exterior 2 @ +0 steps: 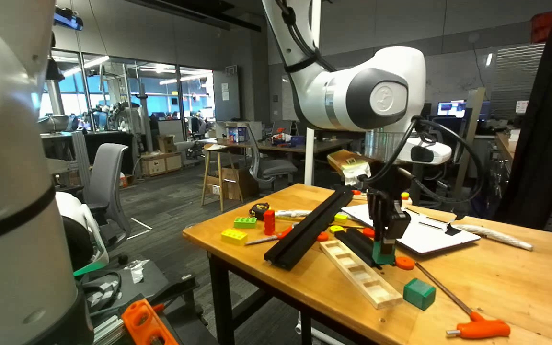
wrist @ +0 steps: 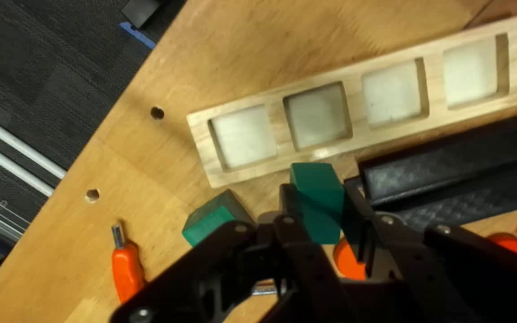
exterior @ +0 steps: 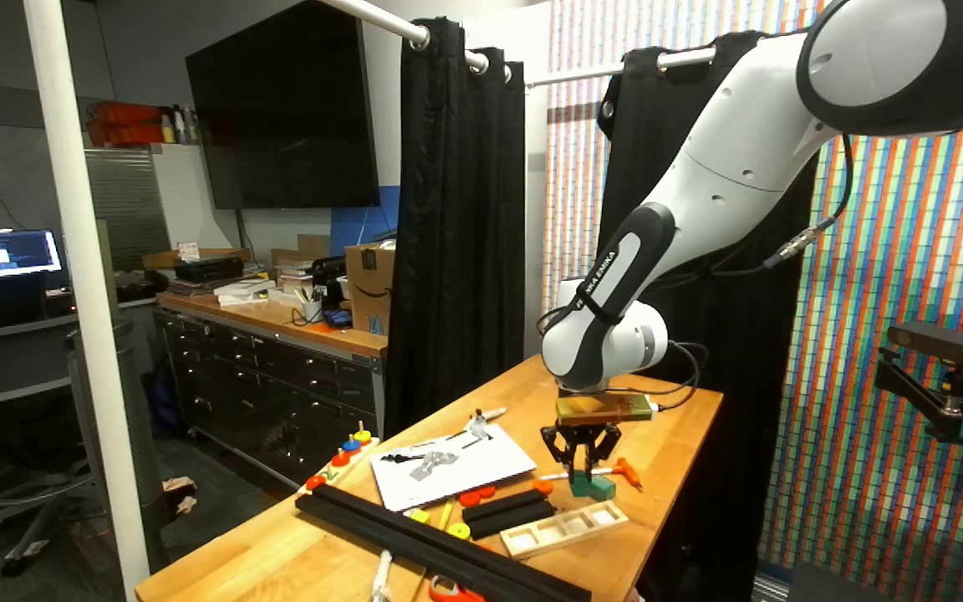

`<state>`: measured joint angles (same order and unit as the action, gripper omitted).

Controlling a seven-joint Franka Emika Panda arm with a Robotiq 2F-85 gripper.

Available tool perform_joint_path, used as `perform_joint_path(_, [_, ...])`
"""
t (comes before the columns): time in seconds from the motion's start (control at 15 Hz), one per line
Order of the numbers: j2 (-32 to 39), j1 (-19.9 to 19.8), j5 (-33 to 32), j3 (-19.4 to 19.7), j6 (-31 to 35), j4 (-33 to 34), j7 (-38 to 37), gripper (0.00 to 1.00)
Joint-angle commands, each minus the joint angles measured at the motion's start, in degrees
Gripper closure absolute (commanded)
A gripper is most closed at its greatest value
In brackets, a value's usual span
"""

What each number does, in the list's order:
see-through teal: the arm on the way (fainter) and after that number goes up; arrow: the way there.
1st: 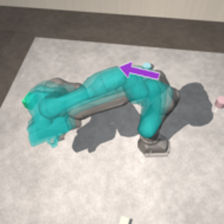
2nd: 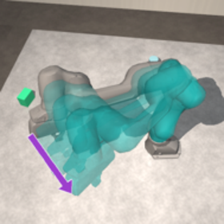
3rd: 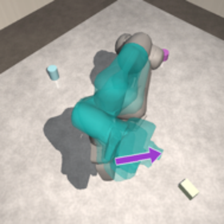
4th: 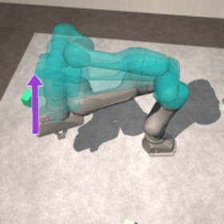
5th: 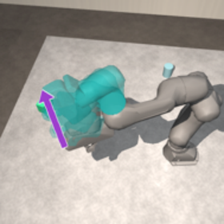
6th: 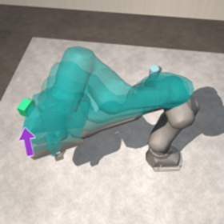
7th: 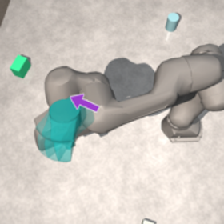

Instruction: Turn the black object clockwise then put the green block on he first position on the wooden board

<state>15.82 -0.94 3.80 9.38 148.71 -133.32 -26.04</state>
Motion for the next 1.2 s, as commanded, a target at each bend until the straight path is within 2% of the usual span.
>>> perform_joint_path(0.0, [-5.90,-1.01,2.24,-1.85,-1.29,-5.50,4.36,0.82])
perform_joint_path(0.33, [-7.87,-1.87,3.85,-2.55,-2.57,-8.04,7.47,0.82])
perform_joint_path(1.13, [-4.46,-5.11,9.38,-2.69,-1.16,-5.55,15.24,0.82])
